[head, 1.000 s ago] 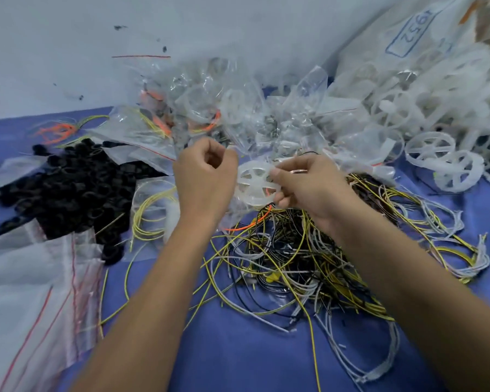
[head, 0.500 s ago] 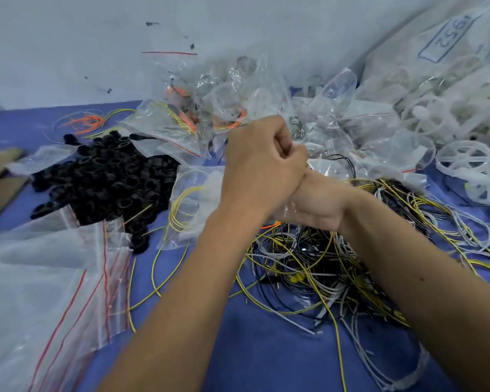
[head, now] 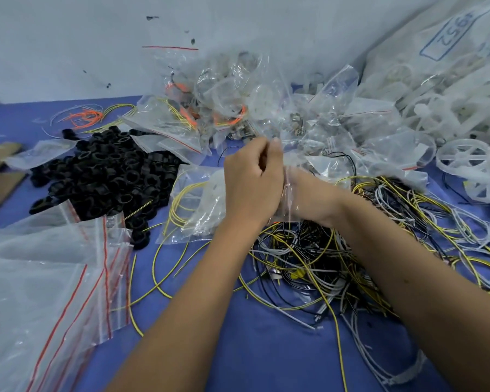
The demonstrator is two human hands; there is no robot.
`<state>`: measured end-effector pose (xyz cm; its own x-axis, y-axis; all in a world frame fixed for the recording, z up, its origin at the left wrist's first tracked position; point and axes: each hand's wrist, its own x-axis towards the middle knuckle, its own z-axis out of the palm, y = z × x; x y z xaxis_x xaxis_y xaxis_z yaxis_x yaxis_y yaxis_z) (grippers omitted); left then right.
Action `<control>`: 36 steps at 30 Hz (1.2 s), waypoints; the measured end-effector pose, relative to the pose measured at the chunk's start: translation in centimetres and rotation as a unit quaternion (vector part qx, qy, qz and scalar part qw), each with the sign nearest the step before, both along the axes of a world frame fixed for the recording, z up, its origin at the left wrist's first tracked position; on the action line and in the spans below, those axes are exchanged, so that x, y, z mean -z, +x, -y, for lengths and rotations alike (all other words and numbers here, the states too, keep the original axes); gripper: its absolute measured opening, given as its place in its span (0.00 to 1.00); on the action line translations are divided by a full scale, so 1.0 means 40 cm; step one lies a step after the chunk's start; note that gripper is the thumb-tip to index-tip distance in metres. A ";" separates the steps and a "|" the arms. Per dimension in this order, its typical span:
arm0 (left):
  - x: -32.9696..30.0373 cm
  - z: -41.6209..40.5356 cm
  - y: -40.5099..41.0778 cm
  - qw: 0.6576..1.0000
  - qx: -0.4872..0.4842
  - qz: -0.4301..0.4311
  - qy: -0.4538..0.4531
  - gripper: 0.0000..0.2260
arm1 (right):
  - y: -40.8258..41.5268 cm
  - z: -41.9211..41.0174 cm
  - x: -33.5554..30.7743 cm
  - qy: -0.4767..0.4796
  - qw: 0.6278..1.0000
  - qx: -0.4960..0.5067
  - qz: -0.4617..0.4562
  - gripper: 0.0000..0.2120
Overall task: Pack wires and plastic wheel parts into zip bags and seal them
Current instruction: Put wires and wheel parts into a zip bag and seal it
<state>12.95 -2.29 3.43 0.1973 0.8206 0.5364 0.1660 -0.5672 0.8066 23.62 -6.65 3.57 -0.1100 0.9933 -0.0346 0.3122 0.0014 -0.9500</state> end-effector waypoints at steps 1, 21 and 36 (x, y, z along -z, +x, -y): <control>0.007 0.000 -0.001 1.000 -0.007 -0.010 0.011 0.19 | 0.007 -0.004 0.002 0.002 0.999 0.027 0.017 0.12; -0.044 0.138 0.214 0.985 0.085 -0.118 0.098 0.18 | 0.422 0.282 0.043 0.110 0.676 0.581 0.440 0.14; 0.000 0.290 0.529 0.917 0.315 -0.111 -0.219 0.11 | 0.441 0.294 0.051 0.124 0.664 0.716 0.173 0.18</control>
